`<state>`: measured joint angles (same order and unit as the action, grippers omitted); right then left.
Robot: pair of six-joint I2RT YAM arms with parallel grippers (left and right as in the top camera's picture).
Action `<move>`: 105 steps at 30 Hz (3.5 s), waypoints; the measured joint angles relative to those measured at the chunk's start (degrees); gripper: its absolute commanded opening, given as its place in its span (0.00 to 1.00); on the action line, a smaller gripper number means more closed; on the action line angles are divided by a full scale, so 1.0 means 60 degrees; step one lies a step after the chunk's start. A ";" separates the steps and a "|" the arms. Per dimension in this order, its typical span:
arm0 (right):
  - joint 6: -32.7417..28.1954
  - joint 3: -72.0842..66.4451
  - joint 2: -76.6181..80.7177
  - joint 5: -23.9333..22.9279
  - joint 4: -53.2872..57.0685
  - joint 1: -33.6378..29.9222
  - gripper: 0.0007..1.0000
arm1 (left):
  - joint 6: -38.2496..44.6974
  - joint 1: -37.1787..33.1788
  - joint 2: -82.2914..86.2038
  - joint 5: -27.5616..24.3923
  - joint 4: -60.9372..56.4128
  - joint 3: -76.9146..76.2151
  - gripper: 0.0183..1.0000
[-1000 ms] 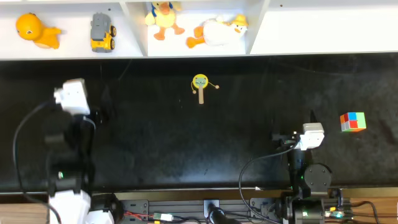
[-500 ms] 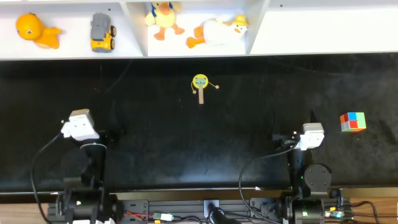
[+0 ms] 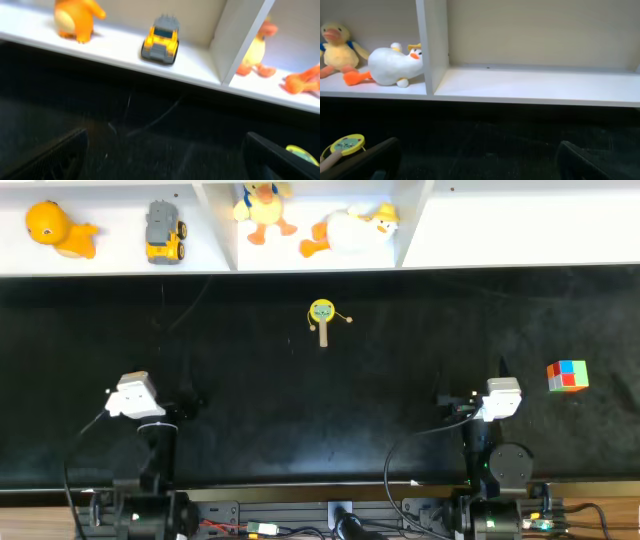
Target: Store Toys
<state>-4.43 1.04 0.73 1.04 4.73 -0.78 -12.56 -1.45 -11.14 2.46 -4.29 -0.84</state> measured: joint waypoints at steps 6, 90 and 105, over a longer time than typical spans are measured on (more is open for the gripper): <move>0.0004 0.0000 0.0000 0.0000 0.0000 0.0000 1.00 | 0.0000 -0.0004 0.1534 0.0124 0.1235 0.0044 1.00; 0.0044 0.0000 0.0000 0.0000 0.0000 0.0004 1.00 | 0.2492 -0.0004 0.1716 0.0135 0.1479 0.0047 1.00; 0.1836 0.0000 0.0025 0.0004 0.0069 0.0000 1.00 | 0.2594 -0.0004 0.1716 0.0135 0.1479 0.0047 1.00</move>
<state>6.59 1.04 0.89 1.06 5.15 -0.78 3.01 -1.48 -0.84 3.27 4.58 -0.56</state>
